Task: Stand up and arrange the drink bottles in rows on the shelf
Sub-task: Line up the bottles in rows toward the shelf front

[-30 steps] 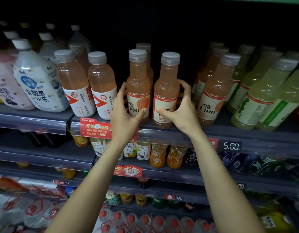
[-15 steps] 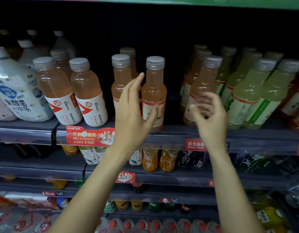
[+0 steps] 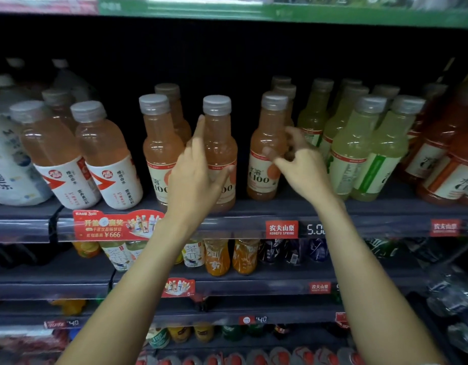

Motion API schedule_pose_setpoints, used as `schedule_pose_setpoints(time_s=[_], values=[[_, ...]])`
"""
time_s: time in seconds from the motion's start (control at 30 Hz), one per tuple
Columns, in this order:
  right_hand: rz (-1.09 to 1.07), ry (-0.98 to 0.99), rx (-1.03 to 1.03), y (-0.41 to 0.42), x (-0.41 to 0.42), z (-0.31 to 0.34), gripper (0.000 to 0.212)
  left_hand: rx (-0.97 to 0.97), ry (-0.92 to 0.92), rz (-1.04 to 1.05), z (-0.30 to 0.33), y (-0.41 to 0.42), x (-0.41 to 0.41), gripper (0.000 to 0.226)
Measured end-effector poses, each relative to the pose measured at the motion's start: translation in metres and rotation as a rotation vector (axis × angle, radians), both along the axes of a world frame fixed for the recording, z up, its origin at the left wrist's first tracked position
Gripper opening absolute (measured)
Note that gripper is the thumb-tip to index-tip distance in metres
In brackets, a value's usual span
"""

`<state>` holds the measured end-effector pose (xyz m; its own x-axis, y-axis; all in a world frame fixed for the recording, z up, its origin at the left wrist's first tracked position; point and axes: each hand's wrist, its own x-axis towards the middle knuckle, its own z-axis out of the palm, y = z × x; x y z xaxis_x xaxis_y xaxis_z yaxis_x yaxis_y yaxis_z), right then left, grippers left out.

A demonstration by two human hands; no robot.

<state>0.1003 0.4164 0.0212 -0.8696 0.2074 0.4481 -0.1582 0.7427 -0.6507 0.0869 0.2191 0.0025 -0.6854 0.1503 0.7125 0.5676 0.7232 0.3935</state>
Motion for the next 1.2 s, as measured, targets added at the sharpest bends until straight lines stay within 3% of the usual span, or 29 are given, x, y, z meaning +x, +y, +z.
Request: schedule_pose_setpoints(time_s=[0.2,0.43,0.7,0.97,1.07,1.2], values=[[0.23,-0.174,-0.133,-0.024,-0.029,0.012,0.057,0.025,-0.009,-0.006,-0.002,-0.001,0.002,0.09],[0.03,-0.037,-0.025,-0.045,-0.058,0.029,0.053,0.001,0.013,0.026,-0.002,-0.001,0.001,0.088],[0.228,-0.065,-0.335,-0.048,-0.069,0.026,0.042,-0.006,0.04,0.042,-0.003,-0.003,0.0,0.087],[0.267,-0.09,-0.29,-0.049,-0.078,0.028,0.029,-0.013,0.096,0.122,-0.007,-0.001,0.0,0.08],[0.271,-0.109,-0.29,-0.05,-0.077,0.03,0.032,-0.001,0.126,0.104,-0.008,-0.003,-0.001,0.072],[0.253,-0.099,-0.382,-0.049,-0.06,0.022,0.038,0.189,0.269,0.097,-0.009,-0.027,0.002,0.046]])
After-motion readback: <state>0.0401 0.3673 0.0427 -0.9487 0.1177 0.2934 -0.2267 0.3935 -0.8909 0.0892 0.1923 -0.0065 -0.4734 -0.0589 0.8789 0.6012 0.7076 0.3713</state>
